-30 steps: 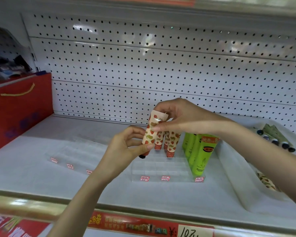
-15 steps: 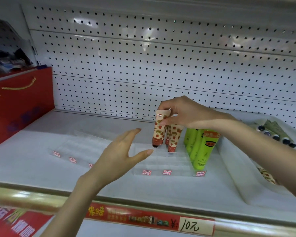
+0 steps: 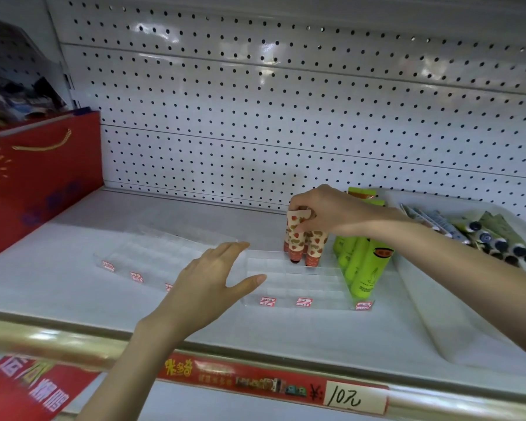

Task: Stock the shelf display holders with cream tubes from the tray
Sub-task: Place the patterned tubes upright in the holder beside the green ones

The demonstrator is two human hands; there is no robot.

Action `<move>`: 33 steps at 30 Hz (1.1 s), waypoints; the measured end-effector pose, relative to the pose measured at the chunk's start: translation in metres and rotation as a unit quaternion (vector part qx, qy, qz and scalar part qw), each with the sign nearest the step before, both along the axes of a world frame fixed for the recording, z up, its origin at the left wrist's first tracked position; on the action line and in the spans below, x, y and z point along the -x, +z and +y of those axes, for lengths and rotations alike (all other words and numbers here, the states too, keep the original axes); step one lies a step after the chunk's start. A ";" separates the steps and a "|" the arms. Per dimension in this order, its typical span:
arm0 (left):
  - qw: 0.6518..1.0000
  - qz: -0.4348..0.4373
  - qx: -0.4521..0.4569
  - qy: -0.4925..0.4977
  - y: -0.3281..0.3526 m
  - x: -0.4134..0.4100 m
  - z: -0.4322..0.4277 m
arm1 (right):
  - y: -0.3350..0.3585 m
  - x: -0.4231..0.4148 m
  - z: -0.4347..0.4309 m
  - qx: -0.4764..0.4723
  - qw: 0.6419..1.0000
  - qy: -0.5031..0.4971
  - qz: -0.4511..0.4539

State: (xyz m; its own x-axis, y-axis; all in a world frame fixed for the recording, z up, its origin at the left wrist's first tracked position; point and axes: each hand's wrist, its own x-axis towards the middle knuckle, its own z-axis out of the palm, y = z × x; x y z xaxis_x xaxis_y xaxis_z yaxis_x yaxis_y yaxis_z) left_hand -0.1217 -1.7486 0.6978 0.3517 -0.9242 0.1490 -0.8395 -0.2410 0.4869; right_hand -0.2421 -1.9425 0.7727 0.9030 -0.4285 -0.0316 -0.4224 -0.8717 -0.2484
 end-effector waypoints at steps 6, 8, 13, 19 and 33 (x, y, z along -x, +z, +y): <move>1.000 0.001 -0.004 -0.003 0.000 0.001 0.000 | -0.006 -0.004 0.004 0.016 0.999 -0.009 0.038; 1.000 0.002 -0.005 -0.002 0.000 0.001 0.000 | -0.006 -0.004 0.007 0.022 0.999 -0.012 0.042; 1.000 0.009 -0.005 -0.007 0.000 0.003 0.000 | -0.006 -0.005 0.010 0.041 0.997 -0.018 0.057; 1.000 0.014 -0.009 -0.007 0.000 0.004 -0.001 | -0.006 -0.004 0.012 0.049 0.997 -0.023 0.061; 1.000 0.009 -0.005 -0.011 0.003 0.006 0.001 | -0.004 0.000 0.010 0.051 0.997 -0.034 0.051</move>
State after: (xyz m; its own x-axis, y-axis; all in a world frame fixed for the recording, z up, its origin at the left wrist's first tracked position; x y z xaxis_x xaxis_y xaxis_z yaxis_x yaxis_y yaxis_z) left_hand -0.1275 -1.7472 0.7010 0.3347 -0.9328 0.1336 -0.8353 -0.2280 0.5003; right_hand -0.2418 -1.9327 0.7691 0.8658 -0.4948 -0.0749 -0.5004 -0.8584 -0.1132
